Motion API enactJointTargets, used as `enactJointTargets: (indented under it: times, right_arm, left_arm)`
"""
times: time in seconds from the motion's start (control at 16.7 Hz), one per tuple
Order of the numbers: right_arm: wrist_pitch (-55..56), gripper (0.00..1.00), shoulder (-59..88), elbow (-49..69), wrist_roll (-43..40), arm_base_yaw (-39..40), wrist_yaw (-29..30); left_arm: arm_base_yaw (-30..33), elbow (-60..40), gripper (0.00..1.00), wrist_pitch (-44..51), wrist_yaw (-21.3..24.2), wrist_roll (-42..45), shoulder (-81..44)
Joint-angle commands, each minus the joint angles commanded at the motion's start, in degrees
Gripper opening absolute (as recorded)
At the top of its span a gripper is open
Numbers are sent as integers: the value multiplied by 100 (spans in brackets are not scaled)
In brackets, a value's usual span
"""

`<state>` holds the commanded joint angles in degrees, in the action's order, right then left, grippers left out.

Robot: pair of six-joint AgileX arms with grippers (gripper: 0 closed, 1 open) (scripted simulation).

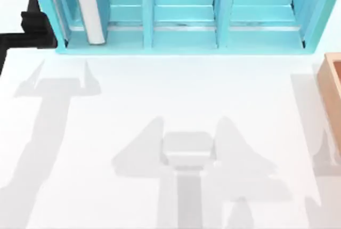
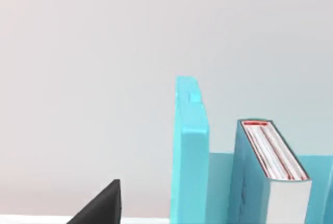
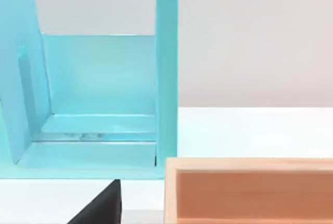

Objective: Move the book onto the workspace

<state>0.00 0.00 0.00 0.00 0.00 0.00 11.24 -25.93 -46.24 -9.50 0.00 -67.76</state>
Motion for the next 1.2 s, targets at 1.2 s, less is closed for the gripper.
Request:
enactJointTargets:
  times: [1.2]
  right_arm:
    - [0,100,0,0,0,0,0]
  left_arm:
    - [691,-1740,100,-2640,-474,-37,-5391]
